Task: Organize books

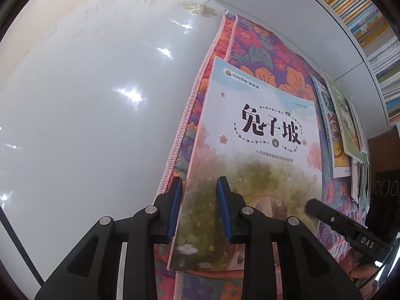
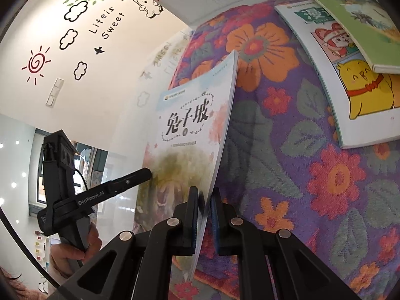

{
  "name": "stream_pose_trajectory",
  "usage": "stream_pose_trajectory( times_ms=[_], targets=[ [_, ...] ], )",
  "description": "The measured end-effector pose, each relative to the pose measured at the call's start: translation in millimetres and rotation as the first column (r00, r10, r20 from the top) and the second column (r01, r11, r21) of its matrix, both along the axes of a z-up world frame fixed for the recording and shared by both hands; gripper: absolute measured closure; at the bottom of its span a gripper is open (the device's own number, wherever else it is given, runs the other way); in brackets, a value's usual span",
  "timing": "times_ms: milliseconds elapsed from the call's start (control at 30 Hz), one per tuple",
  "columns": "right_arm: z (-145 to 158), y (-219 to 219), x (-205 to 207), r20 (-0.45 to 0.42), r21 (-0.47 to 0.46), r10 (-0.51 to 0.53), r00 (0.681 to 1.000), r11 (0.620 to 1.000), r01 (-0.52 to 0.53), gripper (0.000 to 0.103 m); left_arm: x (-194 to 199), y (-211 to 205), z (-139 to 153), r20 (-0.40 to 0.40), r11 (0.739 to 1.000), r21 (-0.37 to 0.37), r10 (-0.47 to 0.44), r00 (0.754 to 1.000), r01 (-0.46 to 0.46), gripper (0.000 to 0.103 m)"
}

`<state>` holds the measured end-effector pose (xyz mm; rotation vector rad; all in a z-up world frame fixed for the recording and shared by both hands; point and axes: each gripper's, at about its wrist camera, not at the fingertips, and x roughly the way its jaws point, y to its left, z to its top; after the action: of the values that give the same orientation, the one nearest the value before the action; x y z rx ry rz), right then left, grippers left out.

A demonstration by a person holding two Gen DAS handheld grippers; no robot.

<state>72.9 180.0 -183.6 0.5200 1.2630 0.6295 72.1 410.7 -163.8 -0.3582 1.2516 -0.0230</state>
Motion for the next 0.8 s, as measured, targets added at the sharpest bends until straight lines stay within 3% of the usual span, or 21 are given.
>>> stream_pose_trajectory(
  times_ms=[233, 500, 667, 800],
  targets=[
    [-12, -1, -1, -0.034, 0.023, -0.023, 0.999, 0.999, 0.024, 0.093, -1, 3, 0, -0.01, 0.999, -0.007, 0.031, 0.999, -0.031, 0.075],
    [-20, -9, -4, -0.037, 0.058, -0.034, 0.999, 0.998, 0.036, 0.092, -2, 4, 4, -0.04, 0.997, 0.05, 0.06, 0.997, -0.058, 0.074],
    [-28, -22, -5, -0.061, 0.119, -0.047, 0.997, 0.991, 0.054, 0.091, -4, 4, 15, -0.015, 0.995, 0.076, 0.068, 0.998, -0.066, 0.074],
    [-25, -27, -7, -0.059, 0.107, -0.037, 0.998, 0.993, 0.043, 0.091, -2, -3, 25, 0.005, 0.995, 0.085, 0.055, 0.998, -0.056, 0.074]
  ],
)
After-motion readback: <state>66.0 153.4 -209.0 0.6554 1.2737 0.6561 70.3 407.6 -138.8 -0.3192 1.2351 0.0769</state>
